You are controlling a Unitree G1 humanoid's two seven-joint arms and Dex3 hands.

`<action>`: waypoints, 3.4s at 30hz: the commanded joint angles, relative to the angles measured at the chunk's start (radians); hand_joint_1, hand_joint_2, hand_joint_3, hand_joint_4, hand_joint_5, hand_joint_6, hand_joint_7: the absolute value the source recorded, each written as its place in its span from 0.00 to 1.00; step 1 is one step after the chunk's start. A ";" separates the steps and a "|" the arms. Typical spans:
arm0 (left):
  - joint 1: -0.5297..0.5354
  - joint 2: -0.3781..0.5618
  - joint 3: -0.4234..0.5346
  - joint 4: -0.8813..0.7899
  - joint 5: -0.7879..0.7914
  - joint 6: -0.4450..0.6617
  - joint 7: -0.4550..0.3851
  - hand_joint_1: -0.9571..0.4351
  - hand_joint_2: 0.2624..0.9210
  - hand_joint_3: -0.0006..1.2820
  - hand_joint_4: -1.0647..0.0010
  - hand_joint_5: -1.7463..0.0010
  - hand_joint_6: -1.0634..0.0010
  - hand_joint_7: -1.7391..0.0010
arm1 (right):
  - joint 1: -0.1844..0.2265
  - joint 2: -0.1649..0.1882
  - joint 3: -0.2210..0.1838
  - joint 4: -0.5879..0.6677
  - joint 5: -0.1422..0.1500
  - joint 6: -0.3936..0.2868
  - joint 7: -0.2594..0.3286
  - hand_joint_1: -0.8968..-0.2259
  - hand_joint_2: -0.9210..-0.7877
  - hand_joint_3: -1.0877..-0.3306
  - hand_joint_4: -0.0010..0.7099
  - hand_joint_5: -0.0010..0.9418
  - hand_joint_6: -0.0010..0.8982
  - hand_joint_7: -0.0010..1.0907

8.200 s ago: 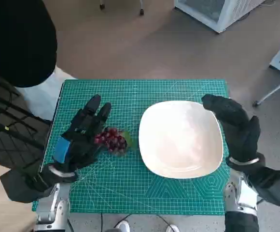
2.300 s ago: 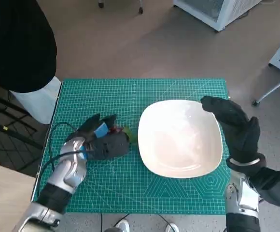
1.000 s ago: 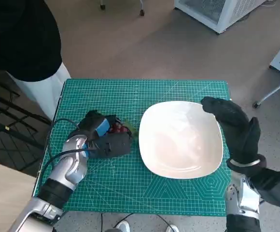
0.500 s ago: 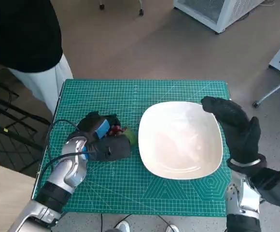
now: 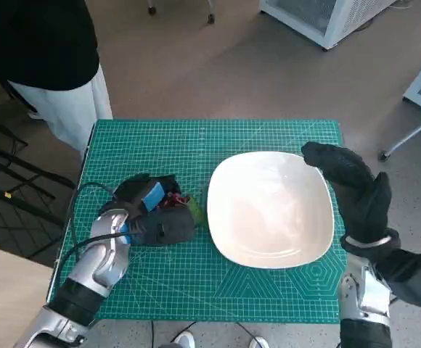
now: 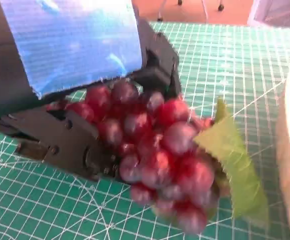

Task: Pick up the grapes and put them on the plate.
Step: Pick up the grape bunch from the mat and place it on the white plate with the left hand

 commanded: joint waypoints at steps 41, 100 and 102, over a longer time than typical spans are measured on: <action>0.097 0.088 0.196 -0.535 0.005 0.062 -0.076 0.69 1.00 0.03 0.31 0.37 0.40 0.33 | -0.005 0.014 0.005 0.052 -0.006 -0.020 -0.004 0.57 0.00 0.59 0.50 0.00 0.30 0.00; -0.518 -0.374 -0.188 0.281 0.056 -0.178 -0.093 0.69 1.00 0.14 0.53 0.12 0.44 0.41 | 0.036 0.000 -0.048 0.008 0.012 -0.048 -0.033 0.56 0.00 0.61 0.51 0.00 0.31 0.01; -0.520 -0.382 -0.185 0.297 0.050 -0.179 -0.090 0.69 1.00 0.15 0.55 0.11 0.45 0.40 | 0.033 0.000 -0.048 0.015 0.008 -0.054 -0.034 0.56 0.00 0.61 0.51 0.00 0.31 0.01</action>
